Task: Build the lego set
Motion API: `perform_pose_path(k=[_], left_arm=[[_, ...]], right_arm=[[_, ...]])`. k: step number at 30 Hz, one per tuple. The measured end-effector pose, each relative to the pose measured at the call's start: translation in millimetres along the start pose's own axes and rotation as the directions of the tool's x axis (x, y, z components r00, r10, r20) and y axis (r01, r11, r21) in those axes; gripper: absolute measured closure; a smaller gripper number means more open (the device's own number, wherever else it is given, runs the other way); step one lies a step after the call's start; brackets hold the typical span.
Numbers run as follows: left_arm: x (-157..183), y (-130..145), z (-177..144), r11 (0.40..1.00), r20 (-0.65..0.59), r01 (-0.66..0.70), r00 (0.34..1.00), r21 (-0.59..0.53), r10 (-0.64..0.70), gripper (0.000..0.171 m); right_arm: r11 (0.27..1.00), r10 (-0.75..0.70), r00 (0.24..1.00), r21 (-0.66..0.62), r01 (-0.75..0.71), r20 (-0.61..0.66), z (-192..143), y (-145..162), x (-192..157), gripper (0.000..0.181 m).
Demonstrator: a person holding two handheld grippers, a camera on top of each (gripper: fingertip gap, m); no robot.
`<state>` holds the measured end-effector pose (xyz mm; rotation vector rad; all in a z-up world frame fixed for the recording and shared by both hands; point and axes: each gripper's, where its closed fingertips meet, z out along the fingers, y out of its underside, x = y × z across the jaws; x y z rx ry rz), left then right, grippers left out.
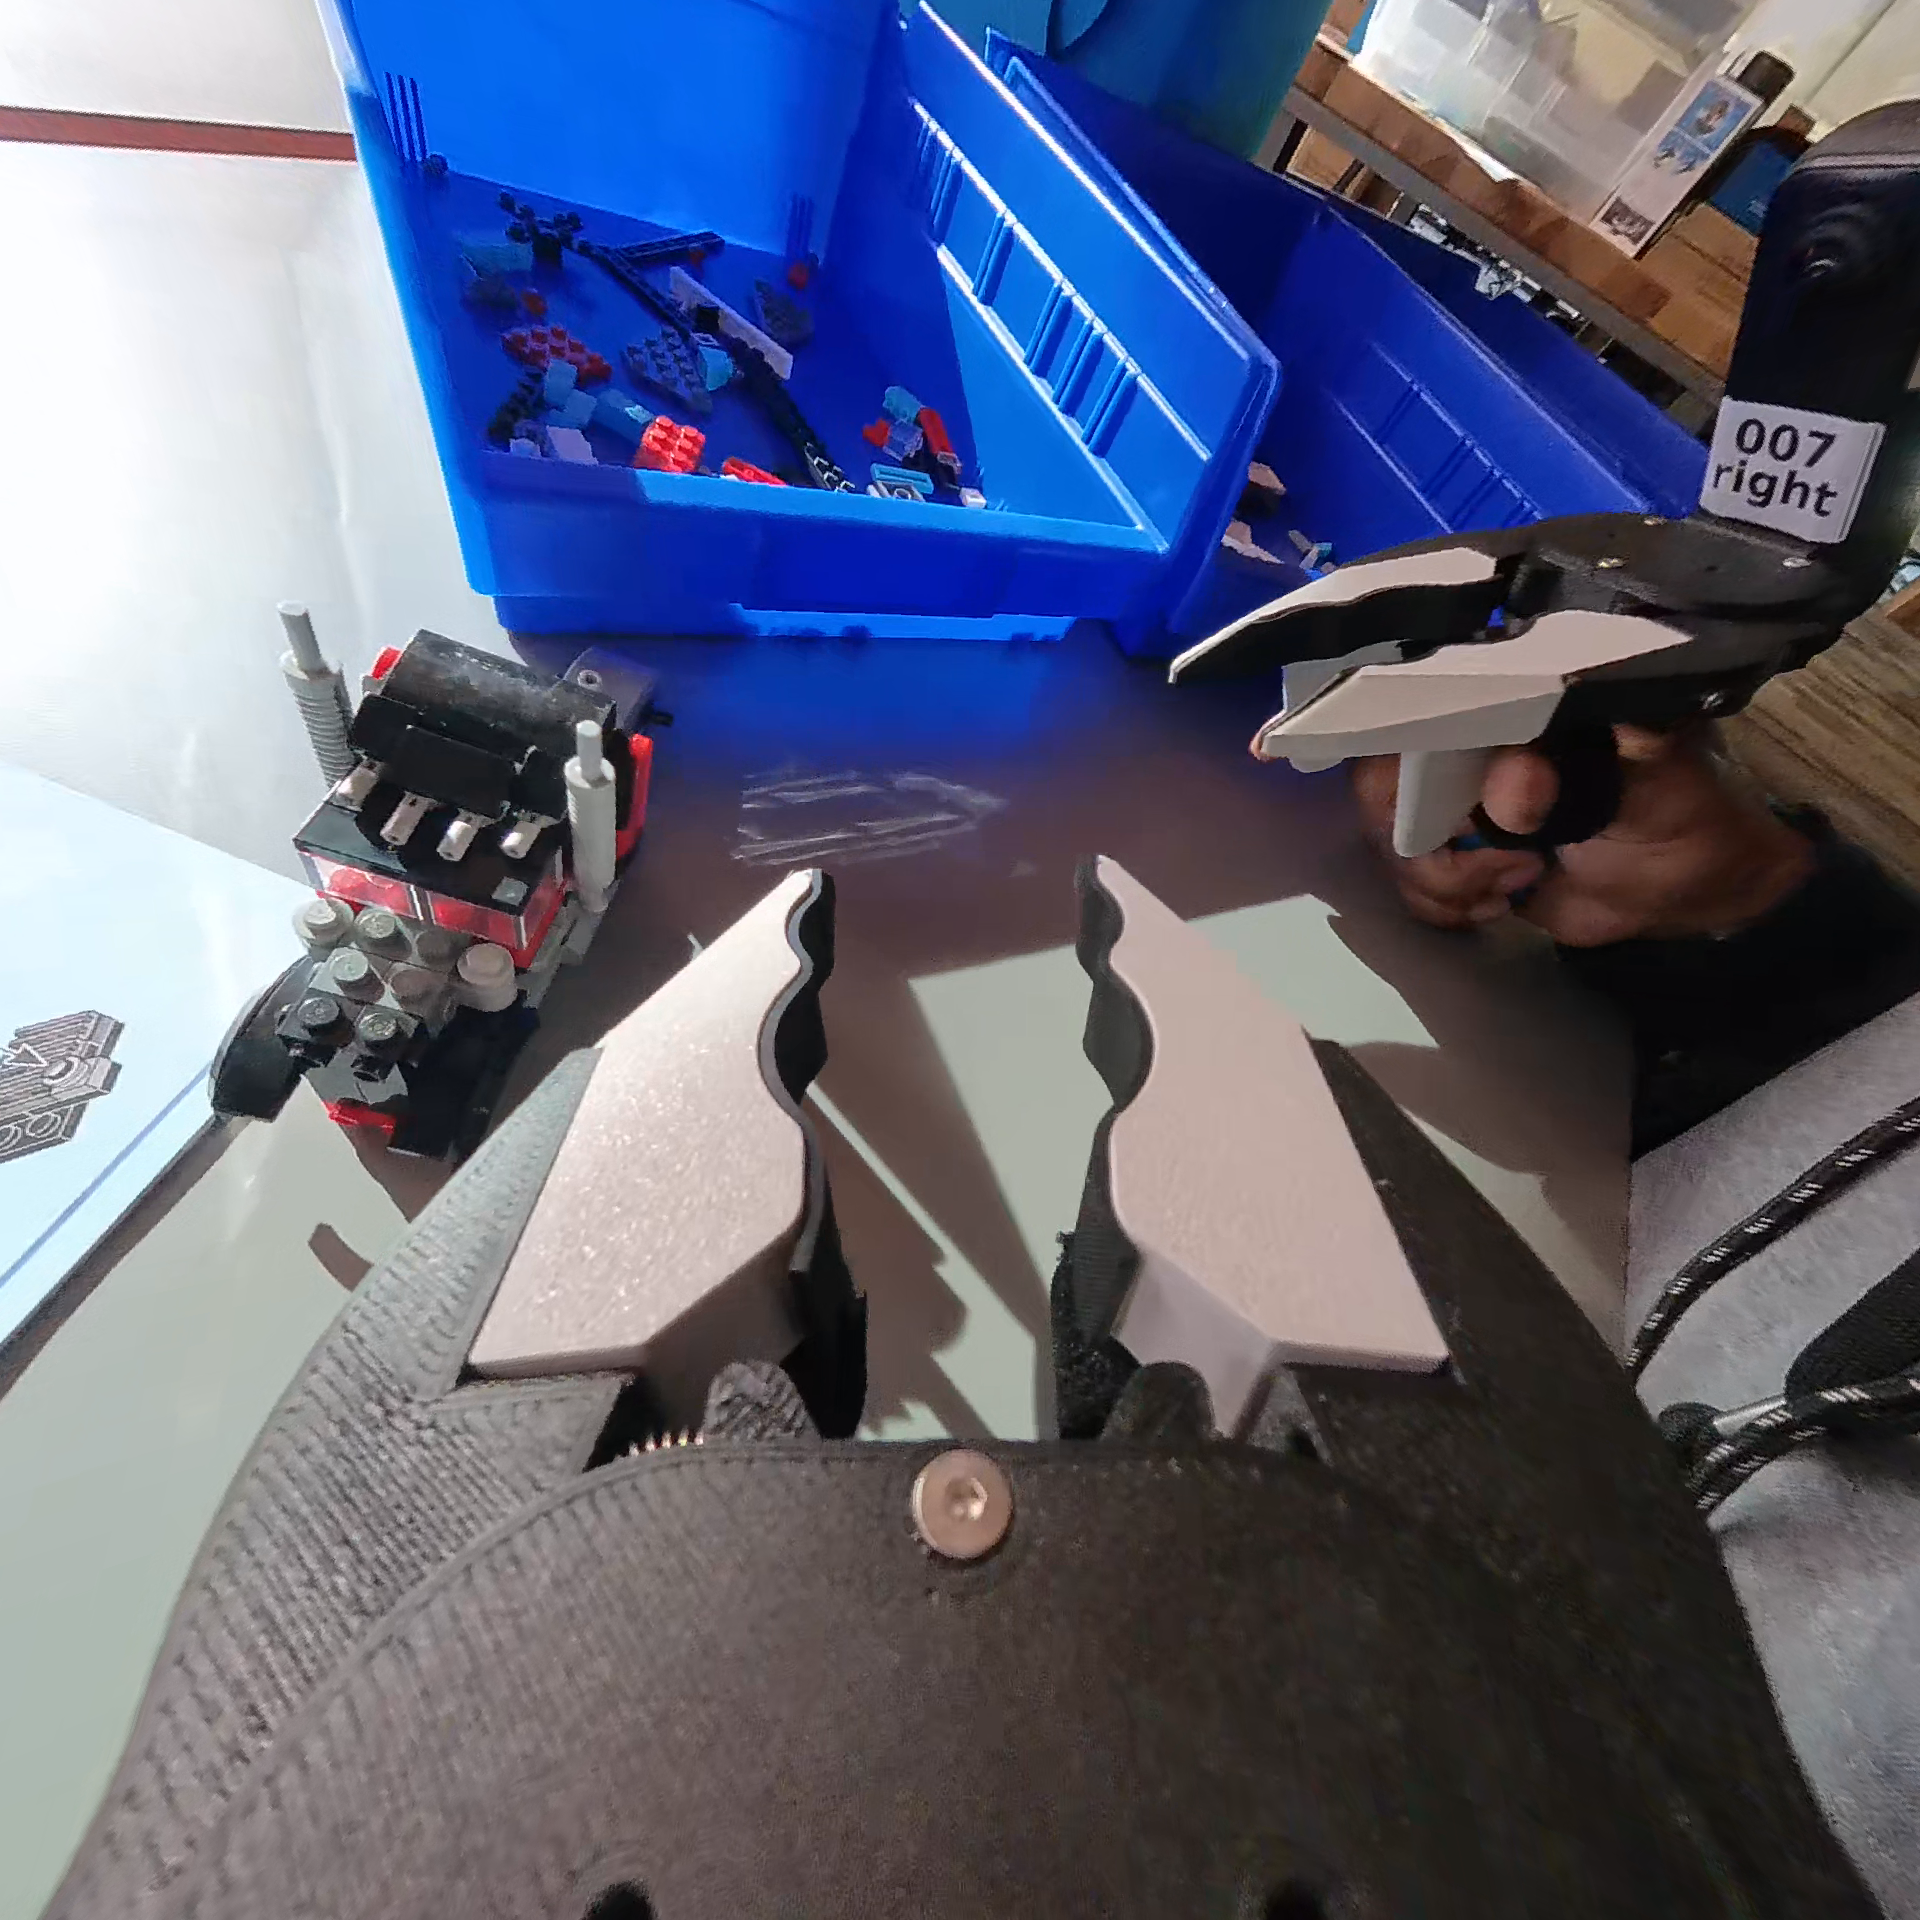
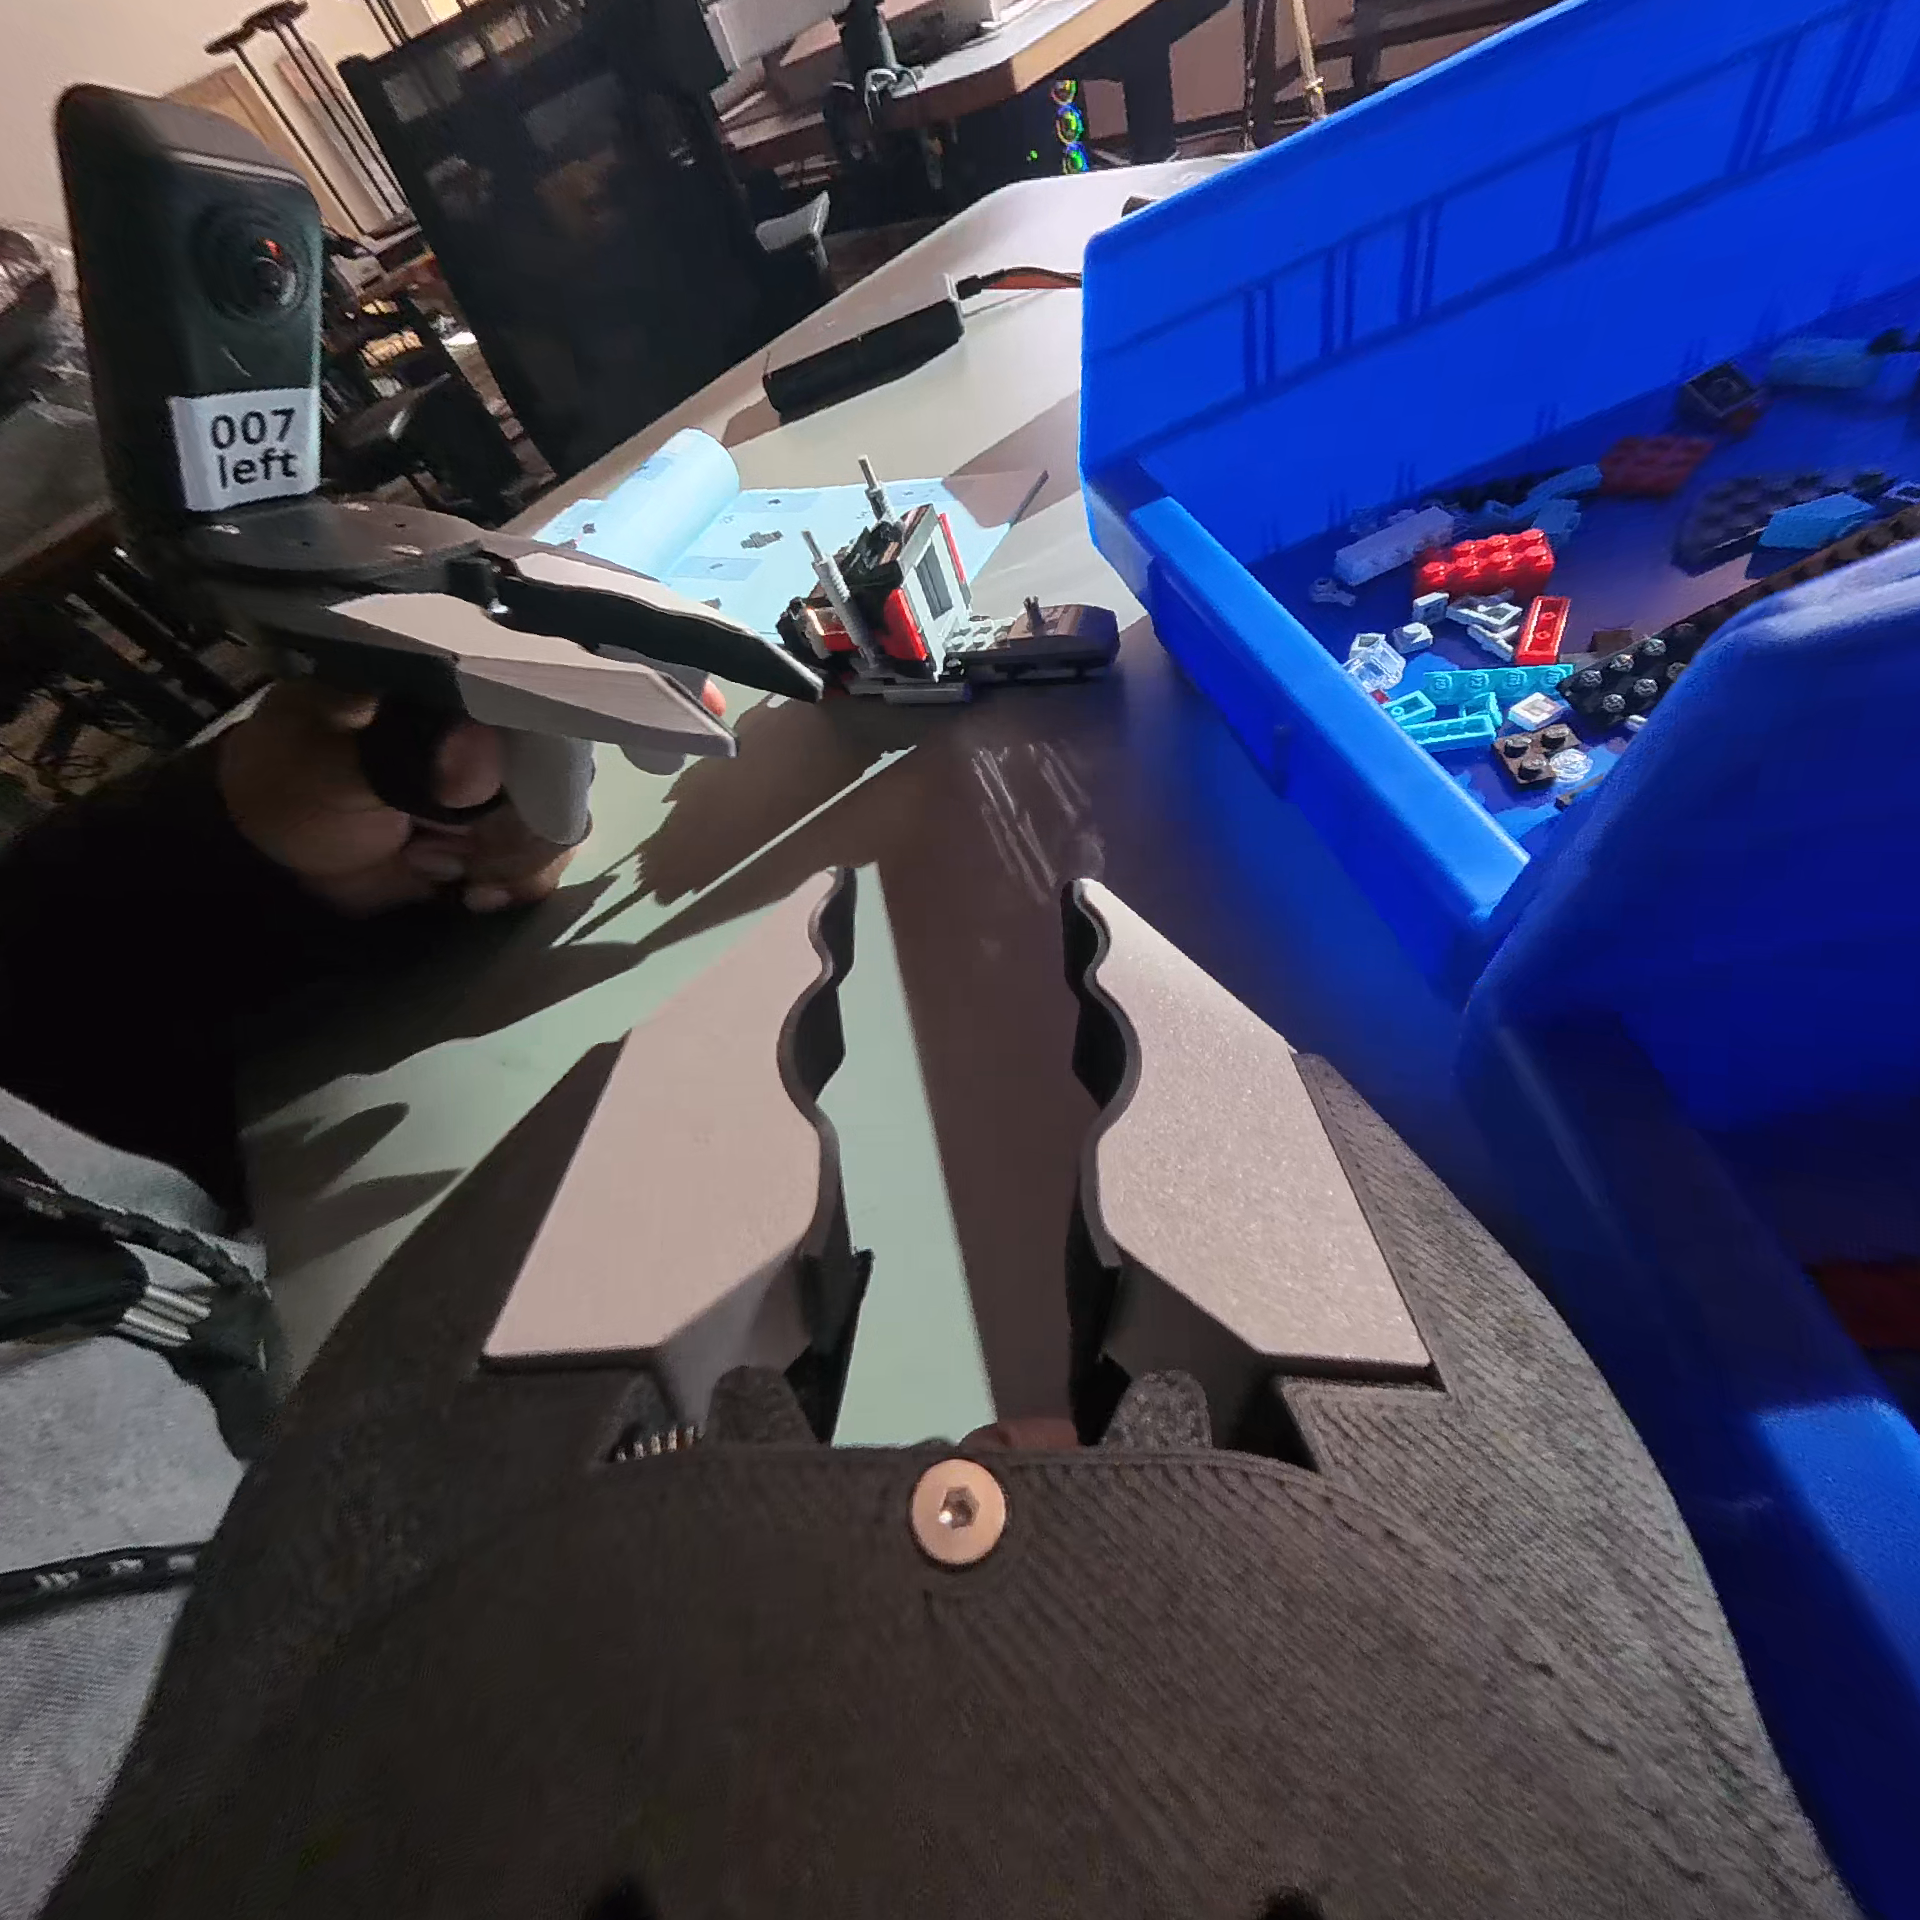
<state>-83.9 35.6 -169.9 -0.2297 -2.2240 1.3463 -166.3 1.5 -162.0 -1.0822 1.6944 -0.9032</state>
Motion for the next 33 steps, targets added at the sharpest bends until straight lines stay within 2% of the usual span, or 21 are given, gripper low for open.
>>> perform_pose_path(k=[5, 12, 22, 30, 33], left_arm=[[-2, 4, 6, 0.999, 0.027, -0.016, 0.999, -0.044, 0.017, 0.124], [-6, 7, 8, 0.997, 0.078, -0.031, 0.996, -0.066, 0.036, 0.124], [-8, 12, 14, 0.993, 0.106, -0.044, 0.993, -0.114, 0.056, 0.124], [-9, 18, 21, 0.982, 0.142, -0.080, 0.984, -0.170, 0.105, 0.124], [-9, 18, 22, 0.979, 0.155, -0.101, 0.979, -0.174, 0.129, 0.124]], right_arm=[[0.999, 0.023, 1.000, 0.029, -0.023, 0.008, -3, -4, 2, 0.142], [0.998, 0.038, 0.995, 0.048, -0.034, -0.092, -10, -4, 15, 0.143], [0.997, 0.041, 0.974, 0.070, -0.026, -0.222, -50, 6, 33, 0.144], [0.990, 0.090, 0.977, 0.125, -0.067, -0.195, -72, 7, 36, 0.145], [0.985, 0.087, 0.986, 0.158, -0.064, -0.143, -80, 4, 31, 0.144]])
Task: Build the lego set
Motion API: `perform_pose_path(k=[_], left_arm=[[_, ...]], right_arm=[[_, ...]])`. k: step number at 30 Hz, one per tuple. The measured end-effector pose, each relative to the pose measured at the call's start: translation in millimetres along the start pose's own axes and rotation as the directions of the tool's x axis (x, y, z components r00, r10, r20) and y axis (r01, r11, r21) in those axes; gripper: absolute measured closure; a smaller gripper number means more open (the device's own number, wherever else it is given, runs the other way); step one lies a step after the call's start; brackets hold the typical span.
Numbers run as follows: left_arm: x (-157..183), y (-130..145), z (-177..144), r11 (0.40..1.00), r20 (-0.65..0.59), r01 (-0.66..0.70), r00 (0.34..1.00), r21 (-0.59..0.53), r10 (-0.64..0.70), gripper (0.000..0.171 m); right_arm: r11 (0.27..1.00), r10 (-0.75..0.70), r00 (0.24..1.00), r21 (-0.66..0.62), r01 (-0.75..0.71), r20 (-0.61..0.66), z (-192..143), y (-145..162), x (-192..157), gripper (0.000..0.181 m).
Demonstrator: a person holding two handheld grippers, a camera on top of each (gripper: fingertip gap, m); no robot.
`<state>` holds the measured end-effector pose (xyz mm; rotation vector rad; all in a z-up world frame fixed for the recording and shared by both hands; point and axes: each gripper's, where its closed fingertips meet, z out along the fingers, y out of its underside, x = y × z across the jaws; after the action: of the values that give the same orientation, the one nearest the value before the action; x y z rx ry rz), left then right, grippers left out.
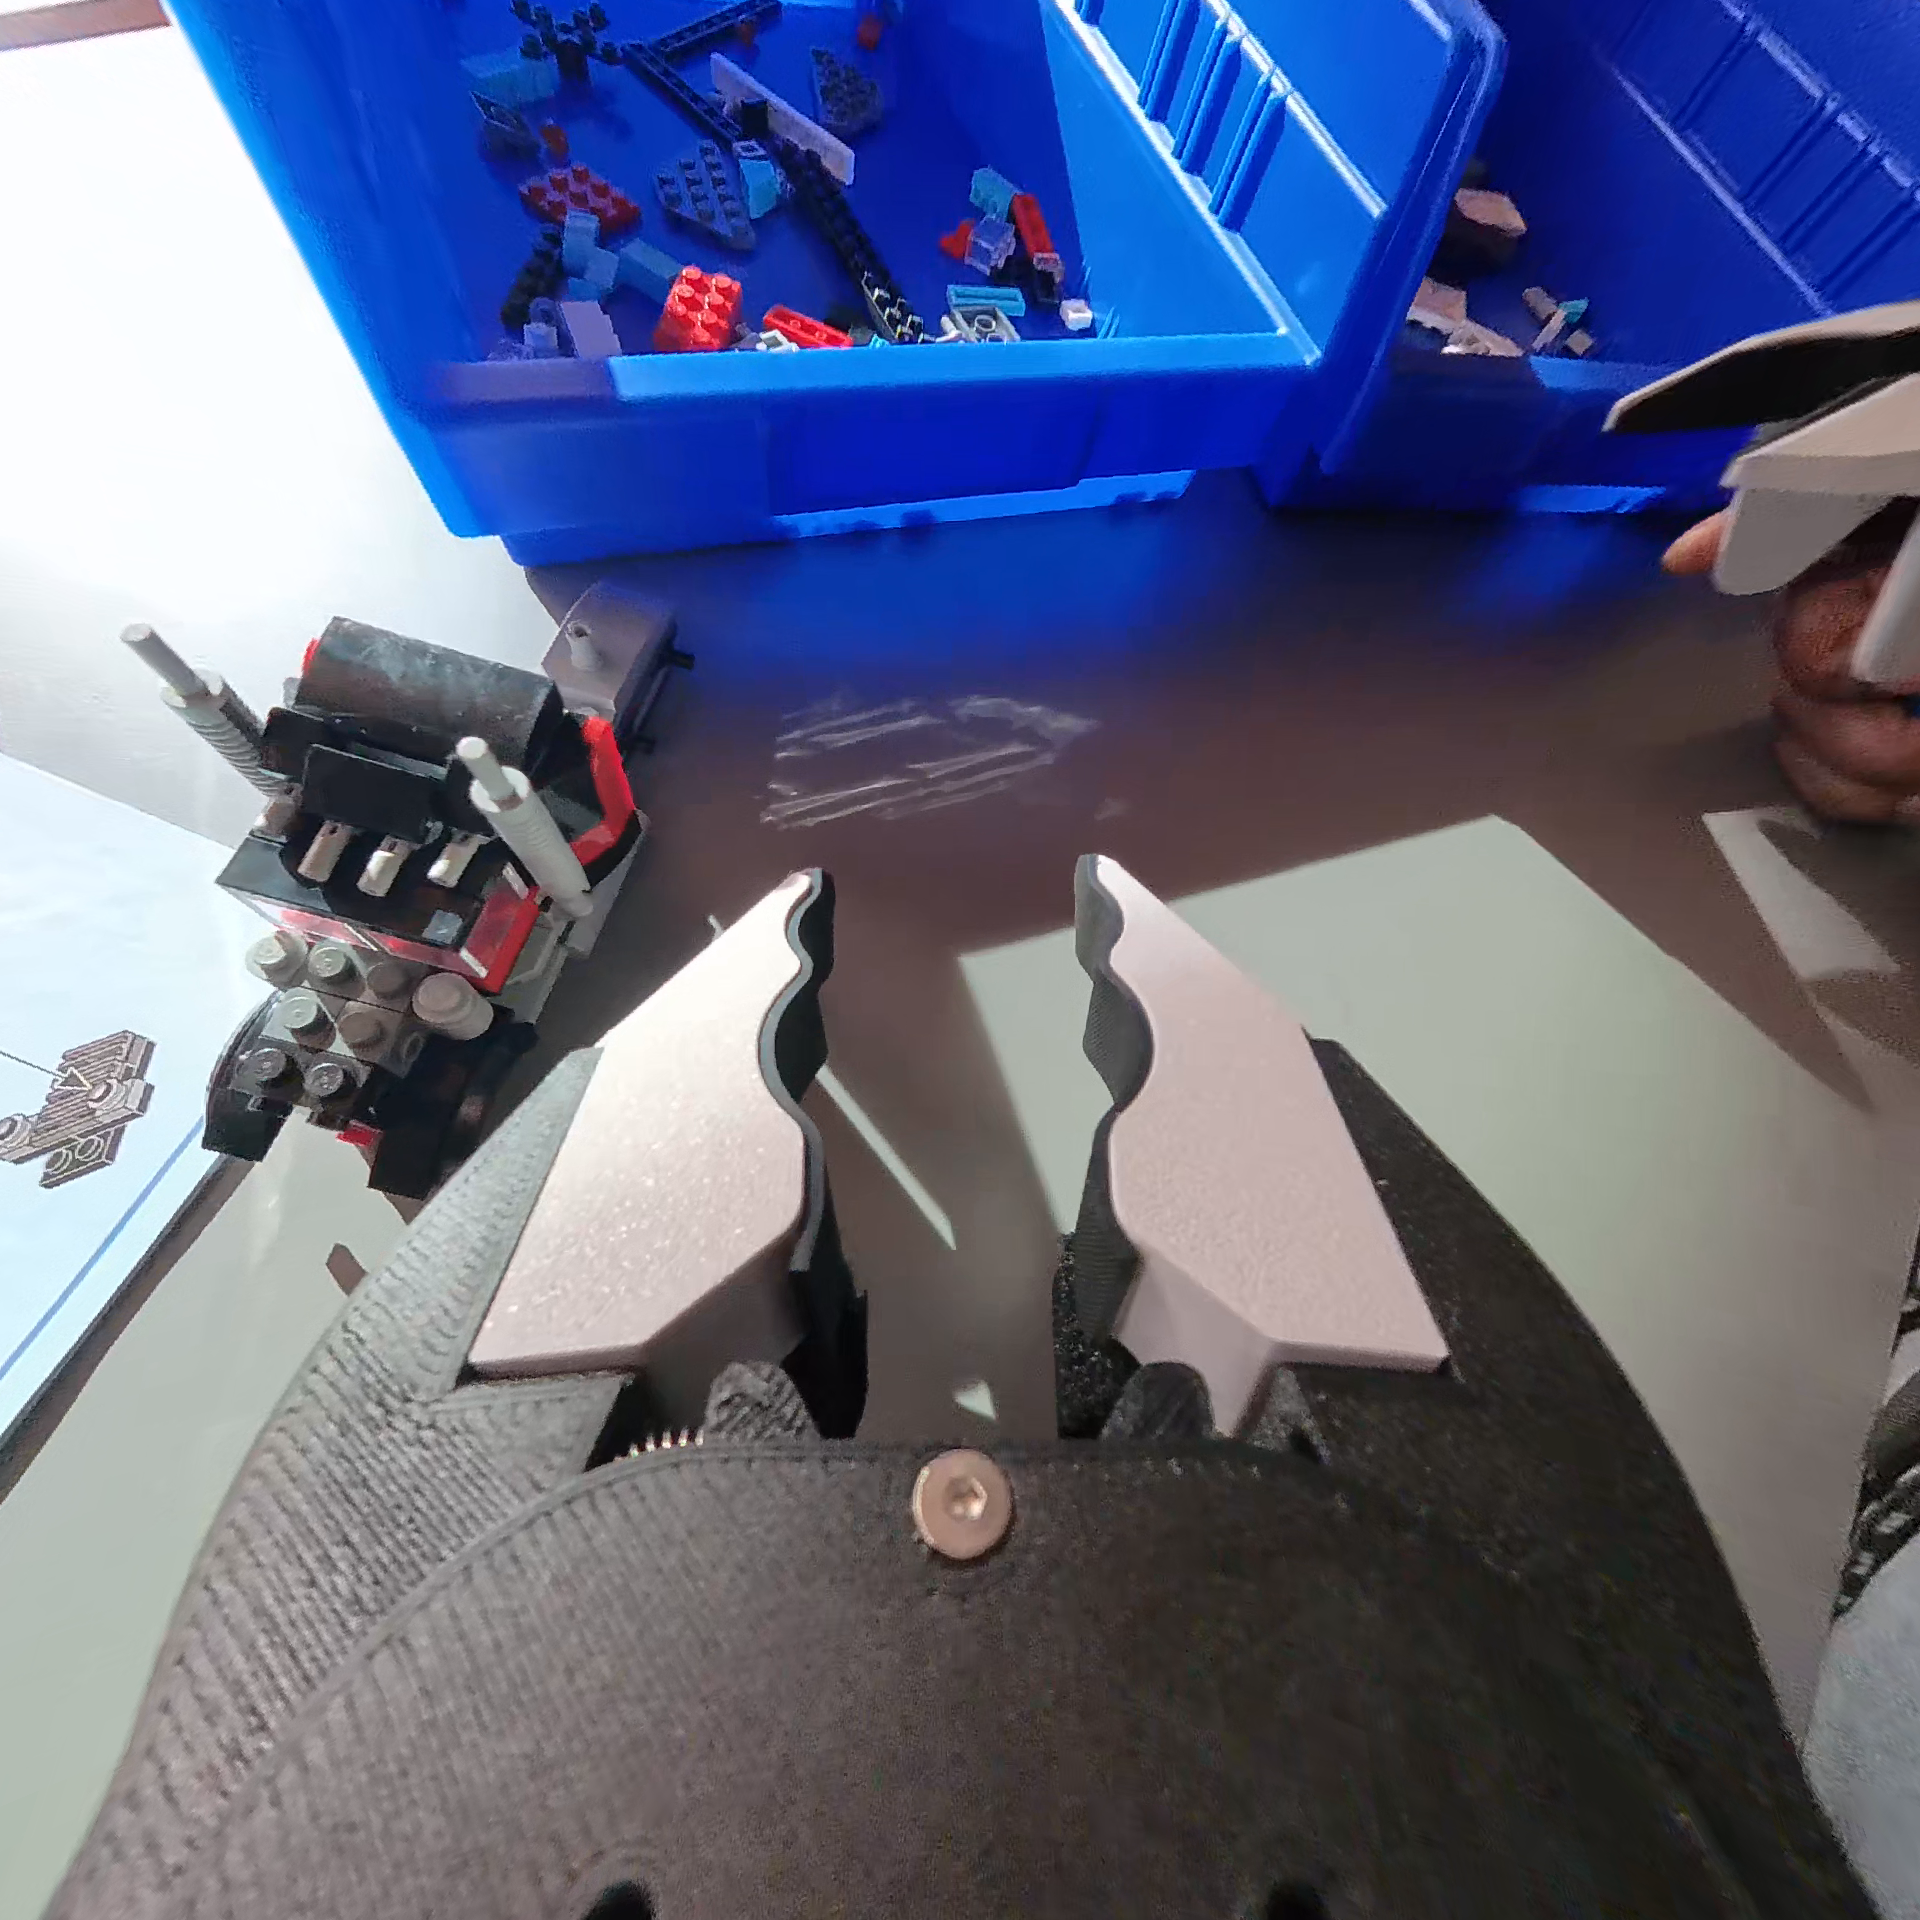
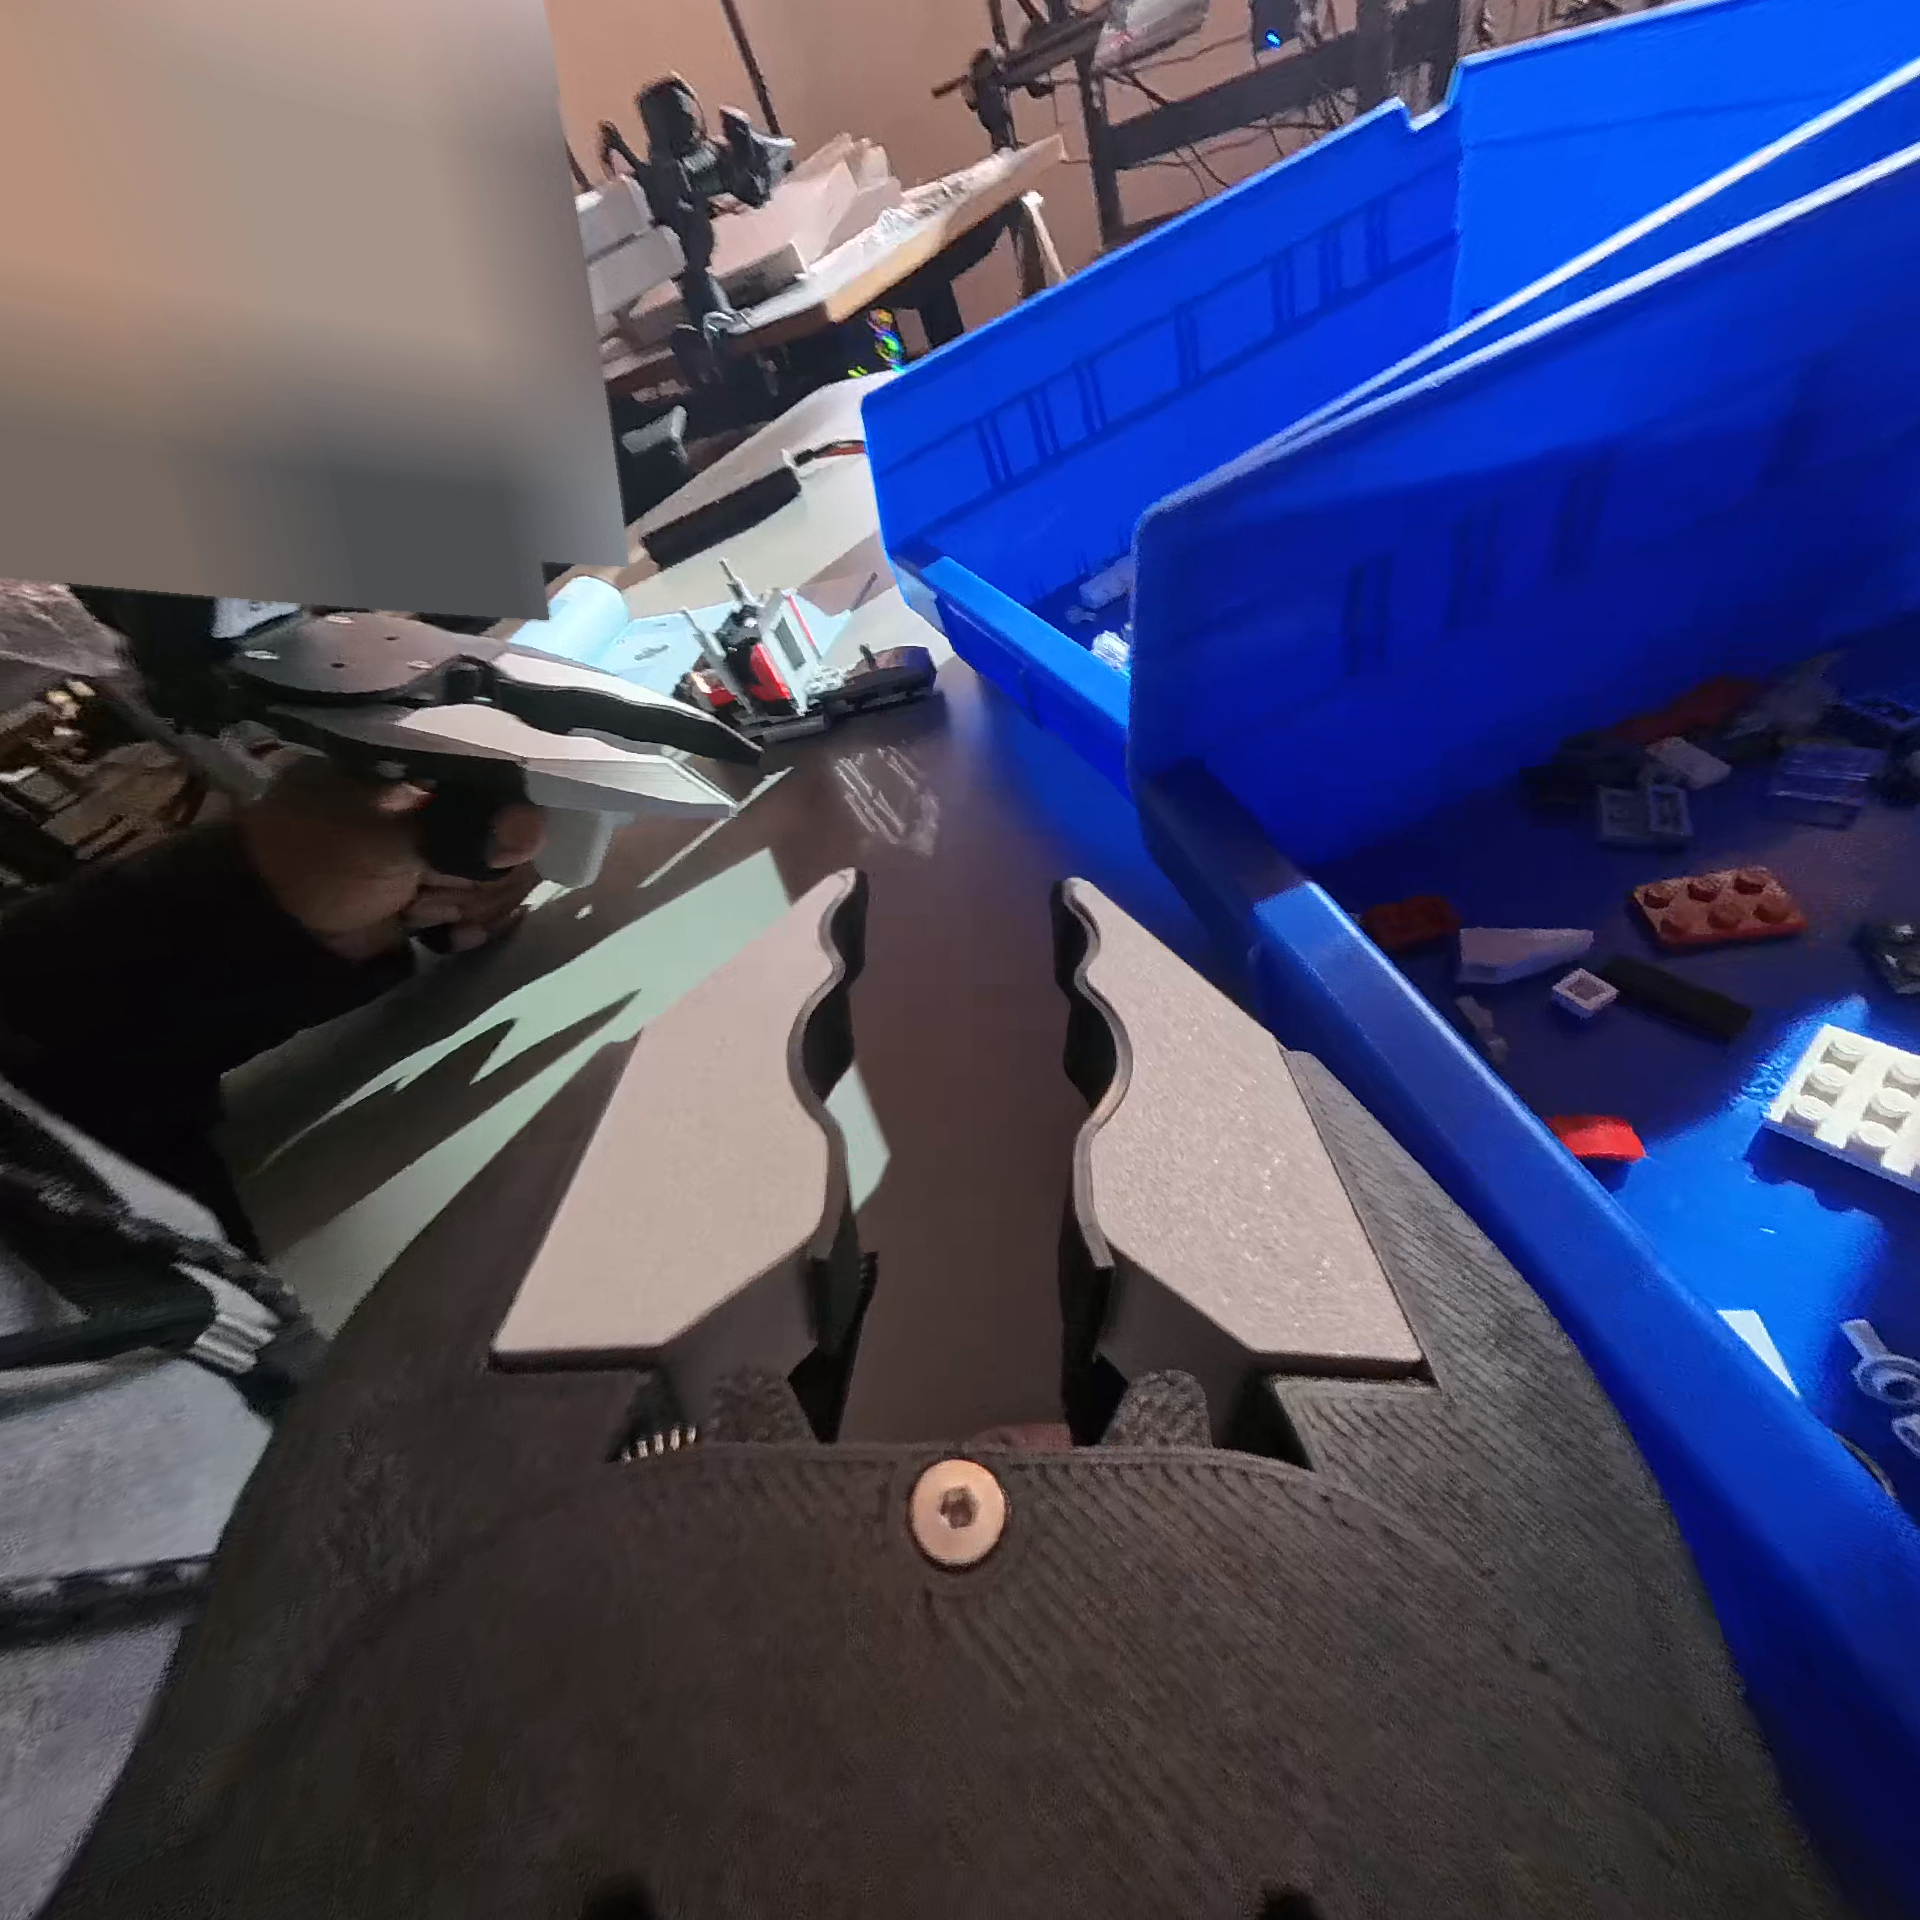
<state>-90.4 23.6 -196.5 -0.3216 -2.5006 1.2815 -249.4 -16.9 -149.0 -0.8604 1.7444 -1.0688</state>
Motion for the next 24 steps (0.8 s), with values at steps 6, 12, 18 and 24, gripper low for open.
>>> perform_pose_path(k=[6, 12, 18, 24], left_arm=[[0, 3, 3, 0.999, -0.014, 0.014, 1.000, -0.030, -0.015, 0.123], [2, 4, 4, 0.999, -0.033, 0.007, 0.999, -0.041, -0.008, 0.123], [6, 5, 4, 0.999, -0.062, 0.004, 0.998, -0.047, -0.007, 0.123], [8, 0, -3, 1.000, -0.086, 0.013, 0.996, 0.005, -0.012, 0.123]], right_arm=[[0.995, -0.082, 0.988, 0.062, 0.075, 0.129, -28, -6, -11, 0.145], [0.987, -0.131, 0.984, 0.114, 0.117, 0.120, -59, -8, -6, 0.148], [0.918, -0.396, 0.909, 0.052, 0.393, 0.129, -85, -16, -6, 0.149], [0.661, -0.709, 0.630, -0.013, 0.750, 0.317, -123, -68, 17, 0.151]])
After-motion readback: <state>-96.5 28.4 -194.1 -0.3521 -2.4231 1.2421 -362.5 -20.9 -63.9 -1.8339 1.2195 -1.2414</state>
